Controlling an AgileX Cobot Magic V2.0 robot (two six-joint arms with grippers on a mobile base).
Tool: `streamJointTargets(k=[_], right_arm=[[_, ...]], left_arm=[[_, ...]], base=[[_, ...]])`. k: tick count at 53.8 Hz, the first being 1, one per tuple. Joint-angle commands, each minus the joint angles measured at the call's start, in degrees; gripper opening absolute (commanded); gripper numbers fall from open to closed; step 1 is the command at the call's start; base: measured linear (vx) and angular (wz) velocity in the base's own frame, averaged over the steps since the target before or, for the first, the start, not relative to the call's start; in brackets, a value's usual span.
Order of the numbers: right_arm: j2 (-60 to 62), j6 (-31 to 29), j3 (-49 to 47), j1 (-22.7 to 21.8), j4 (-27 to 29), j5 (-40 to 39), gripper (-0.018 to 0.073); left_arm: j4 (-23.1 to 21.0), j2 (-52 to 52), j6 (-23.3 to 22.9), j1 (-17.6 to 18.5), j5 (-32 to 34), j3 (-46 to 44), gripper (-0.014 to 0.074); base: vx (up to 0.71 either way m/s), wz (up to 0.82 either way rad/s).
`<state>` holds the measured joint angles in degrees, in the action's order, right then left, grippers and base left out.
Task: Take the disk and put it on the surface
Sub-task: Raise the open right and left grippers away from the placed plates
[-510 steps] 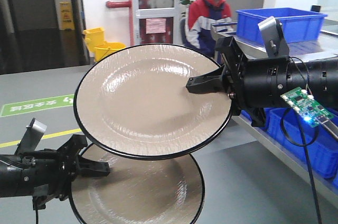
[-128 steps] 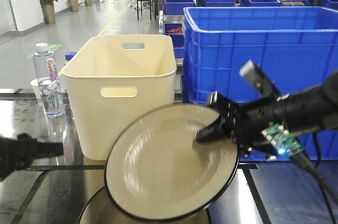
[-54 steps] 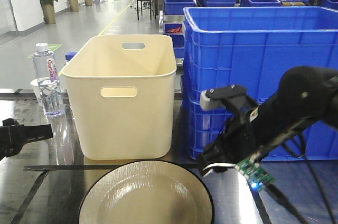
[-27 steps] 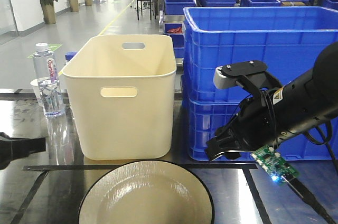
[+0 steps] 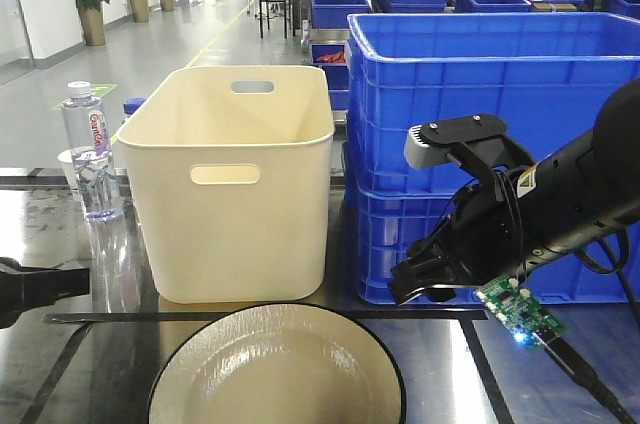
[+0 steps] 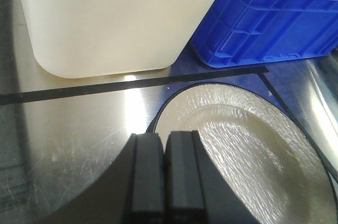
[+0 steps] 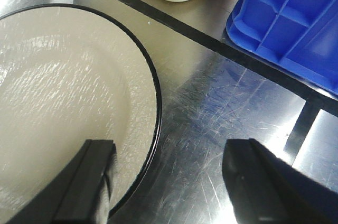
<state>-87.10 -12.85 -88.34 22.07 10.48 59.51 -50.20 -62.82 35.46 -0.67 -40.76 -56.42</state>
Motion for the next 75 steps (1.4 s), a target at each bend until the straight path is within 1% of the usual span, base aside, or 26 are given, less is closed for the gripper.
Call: streamJointTargets(k=[1,5,7,9,12,14,16,17,20,21,23,24,25,28,31,33,37,42,49,52,56,59,62,63,70,75], right_arm=[[2.29,-0.16,-1.79,-0.20,0.13,-2.84,0.0491],[2.29,-0.16,-1.79,-0.20,0.13,-2.84,0.0491],[2.29,-0.16,-1.79,-0.20,0.13,-2.84,0.0491],[2.29,-0.16,-1.79,-0.20,0.13,-2.84,0.0491],[2.29,-0.16,-1.79,-0.20,0.13,-2.84,0.0491],[2.29,-0.16,-1.79,-0.20,0.13,-2.84,0.0491],[2.29,-0.16,-1.79,-0.20,0.00,-2.84,0.0491],[2.29,-0.16,-1.79,-0.20,0.00,-2.84,0.0491],[2.29,-0.16,-1.79,-0.20,0.34,-2.84,0.0491],[2.29,-0.16,-1.79,-0.20,0.38,-2.84,0.0491],[2.29,-0.16,-1.79,-0.20,0.38,-2.84,0.0491],[2.29,-0.16,-1.79,-0.20,0.31,-2.84,0.0491],[2.29,-0.16,-1.79,-0.20,0.31,-2.84,0.0491],[2.29,-0.16,-1.79,-0.20,0.31,-2.84,0.0491],[2.29,-0.16,-1.79,-0.20,0.31,-2.84,0.0491],[2.29,-0.16,-1.79,-0.20,0.31,-2.84,0.0491],[2.29,-0.16,-1.79,-0.20,0.31,-2.84,0.0491],[2.29,-0.16,-1.79,-0.20,0.31,-2.84,0.0491],[2.29,-0.16,-1.79,-0.20,0.31,-2.84,0.0491],[2.29,-0.16,-1.79,-0.20,0.31,-2.84,0.0491],[2.10,-0.16,-1.73,-0.20,0.30,-2.60,0.0491],[2.10,-0.16,-1.73,-0.20,0.43,-2.46,0.0491],[1.91,-0.16,-1.66,-0.20,0.33,-2.65,0.0491],[1.91,-0.16,-1.66,-0.20,0.04,-2.50,0.0491],[1.91,-0.16,-1.66,-0.20,0.13,-2.62,0.0491],[1.91,-0.16,-1.66,-0.20,0.13,-2.63,0.0491]], left_arm=[[-2.42,1.10,0.25,-0.03,2.55,-1.60,-0.0009],[-3.14,1.03,0.19,-0.03,2.61,-1.55,-0.0008],[-2.55,1.03,0.01,-0.03,3.02,-1.34,-0.0008],[-0.63,1.24,-0.05,0.34,4.03,-0.90,-0.0008],[3.41,2.78,-1.50,1.51,6.35,0.23,-0.0008],[7.92,4.53,-3.47,2.59,8.37,1.22,-0.0008],[13.39,6.29,-7.03,3.75,10.95,2.70,-0.0008],[15.33,7.48,-8.48,4.14,11.89,3.31,-0.0008],[24.29,11.01,-16.20,5.58,16.47,6.71,-0.0008],[26.14,11.96,-18.04,5.90,17.57,7.59,-0.0008],[30.42,15.28,-23.59,6.70,20.33,10.51,-0.0008],[32.85,16.47,-25.38,6.90,22.00,11.57,-0.0008],[34.39,18.31,-27.91,7.18,23.10,13.23,-0.0008],[40.02,23.51,-33.53,7.40,27.27,17.88,-0.0008],[44.86,29.84,-37.54,7.40,30.61,22.50,-0.0008],[46.98,33.51,-39.50,7.40,31.43,25.77,-0.0008],[48.29,40.60,-40.75,7.40,31.47,30.92,-0.0008],[49.11,50.39,-40.69,7.32,31.10,37.62,-0.0008],[52.01,60.69,-40.81,7.20,31.88,46.39,-0.0007],[52.47,64.81,-40.90,6.83,32.63,50.23,-0.0007],[52.46,63.73,-41.95,6.11,35.81,54.45,-0.0007],[52.46,63.50,-44.36,5.57,38.68,57.48,-0.0007],[52.57,63.56,-45.81,5.27,36.52,57.08,-0.0007],[52.85,63.56,-45.79,5.27,36.27,57.01,-0.0007],[52.93,63.56,-45.79,5.27,40.00,57.07,-0.0007],[52.93,63.56,-45.79,5.27,40.76,57.01,-0.0007]], base=[[0.00,0.00],[0.00,0.00],[0.00,0.00],[0.00,0.00],[0.00,0.00],[0.00,0.00],[0.00,0.00],[0.00,0.00],[0.00,0.00],[0.00,0.00],[0.00,0.00],[0.00,0.00],[0.00,0.00],[0.00,0.00],[0.00,0.00],[0.00,0.00],[0.00,0.00],[0.00,0.00],[0.00,0.00],[0.00,0.00],[0.00,0.00],[0.00,0.02],[0.00,0.01],[0.00,0.00],[0.00,0.00],[0.00,0.00]])
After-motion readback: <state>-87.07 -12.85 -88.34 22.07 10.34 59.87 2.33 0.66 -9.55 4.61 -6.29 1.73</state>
